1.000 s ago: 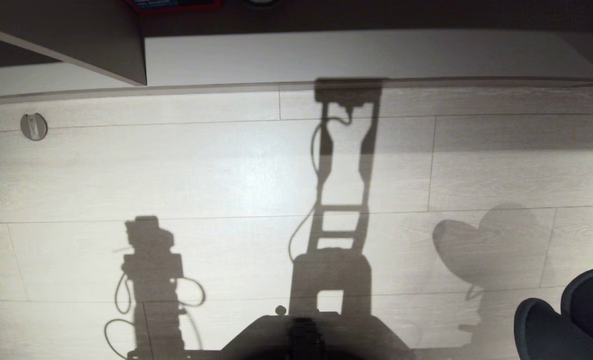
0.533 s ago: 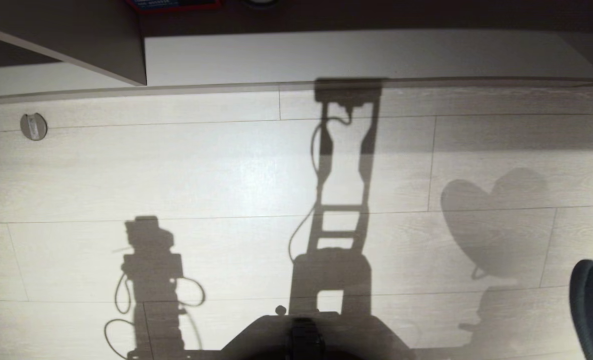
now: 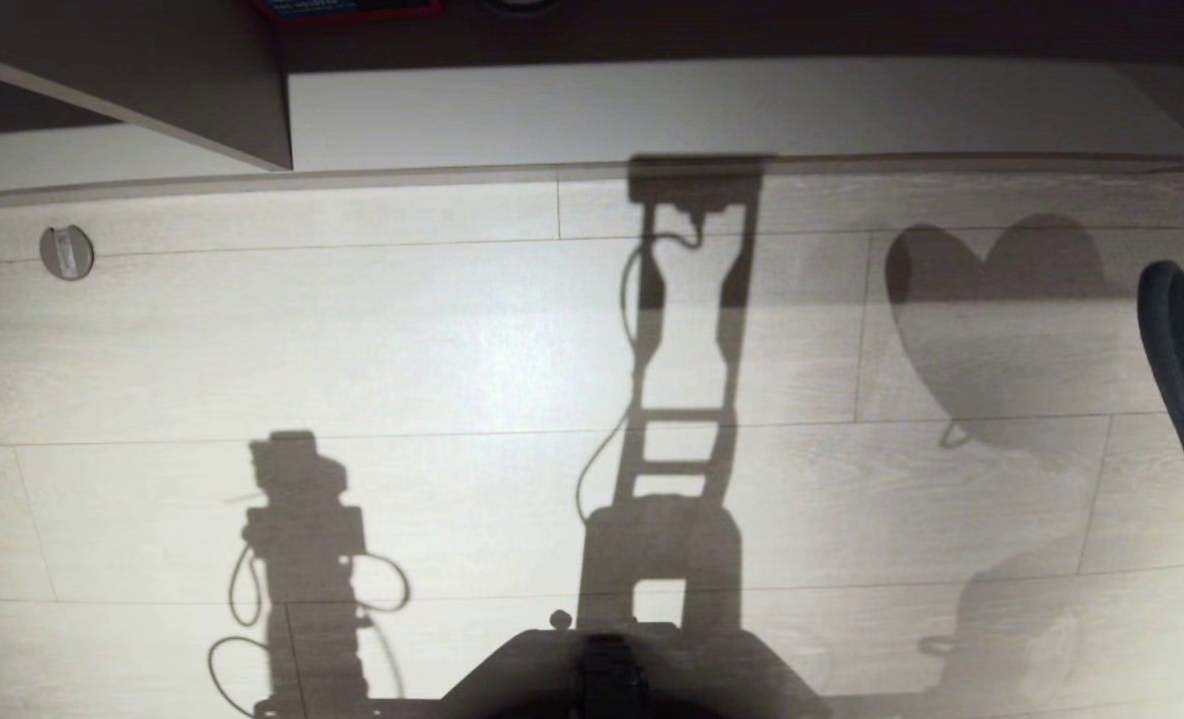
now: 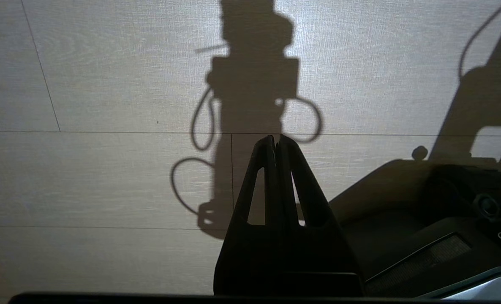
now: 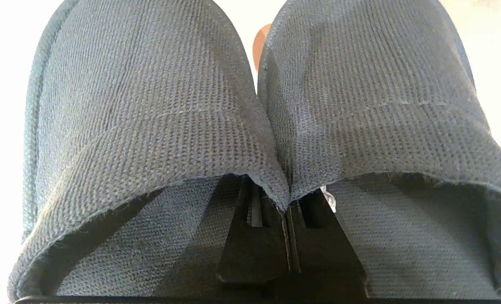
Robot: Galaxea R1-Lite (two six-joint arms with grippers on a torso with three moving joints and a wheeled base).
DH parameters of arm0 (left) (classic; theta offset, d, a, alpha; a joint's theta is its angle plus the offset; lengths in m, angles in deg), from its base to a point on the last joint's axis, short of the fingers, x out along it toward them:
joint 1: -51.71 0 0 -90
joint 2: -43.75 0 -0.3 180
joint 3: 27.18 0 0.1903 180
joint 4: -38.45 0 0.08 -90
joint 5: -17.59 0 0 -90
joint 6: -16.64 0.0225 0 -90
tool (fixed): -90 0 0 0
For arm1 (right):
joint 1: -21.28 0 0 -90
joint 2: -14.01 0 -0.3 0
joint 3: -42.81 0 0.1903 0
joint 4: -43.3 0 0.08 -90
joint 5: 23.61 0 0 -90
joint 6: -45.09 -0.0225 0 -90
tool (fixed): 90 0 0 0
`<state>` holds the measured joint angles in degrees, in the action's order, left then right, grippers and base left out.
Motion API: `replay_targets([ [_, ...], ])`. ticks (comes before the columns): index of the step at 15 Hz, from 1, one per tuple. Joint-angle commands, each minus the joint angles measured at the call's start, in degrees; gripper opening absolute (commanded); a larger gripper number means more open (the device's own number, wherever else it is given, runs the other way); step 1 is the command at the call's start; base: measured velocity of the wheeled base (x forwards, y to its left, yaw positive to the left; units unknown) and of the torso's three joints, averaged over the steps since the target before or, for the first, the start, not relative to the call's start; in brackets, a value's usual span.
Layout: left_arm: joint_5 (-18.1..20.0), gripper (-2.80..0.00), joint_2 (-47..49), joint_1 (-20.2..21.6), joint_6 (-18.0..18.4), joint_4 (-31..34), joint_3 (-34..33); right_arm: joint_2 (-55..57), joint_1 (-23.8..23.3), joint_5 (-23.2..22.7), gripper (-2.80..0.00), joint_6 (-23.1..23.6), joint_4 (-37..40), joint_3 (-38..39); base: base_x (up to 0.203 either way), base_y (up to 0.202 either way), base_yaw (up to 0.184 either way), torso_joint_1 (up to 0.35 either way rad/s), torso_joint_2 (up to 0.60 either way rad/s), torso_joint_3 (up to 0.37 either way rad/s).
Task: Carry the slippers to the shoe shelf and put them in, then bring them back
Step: Place the slippers into the shoe cabinet
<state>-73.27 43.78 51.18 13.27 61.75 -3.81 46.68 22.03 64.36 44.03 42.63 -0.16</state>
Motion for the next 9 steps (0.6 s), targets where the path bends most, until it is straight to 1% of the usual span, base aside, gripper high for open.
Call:
replay_targets([
  [1, 0.0, -2.80, 0.0, 0.0, -0.1, 0.0, 0.0, 10.9, 0.0, 0.0, -2.80, 0.4, -8.2, 0.6, 0.000, 0.000, 0.000, 0.000, 0.00, 0.000],
  [3, 0.0, -2.80, 0.0, 0.0, -0.1, 0.0, 0.0, 14.5, 0.0, 0.0, -2.80, 0.7, -14.3, 2.1, 0.000, 0.000, 0.000, 0.000, 0.00, 0.000],
  [9, 0.0, -2.80, 0.0, 0.0, -0.1, 0.0, 0.0, 35.0, -0.7, -0.1, -2.80, 0.6, -38.4, 4.0, 0.000, 0.000, 0.000, 0.000, 0.00, 0.000],
])
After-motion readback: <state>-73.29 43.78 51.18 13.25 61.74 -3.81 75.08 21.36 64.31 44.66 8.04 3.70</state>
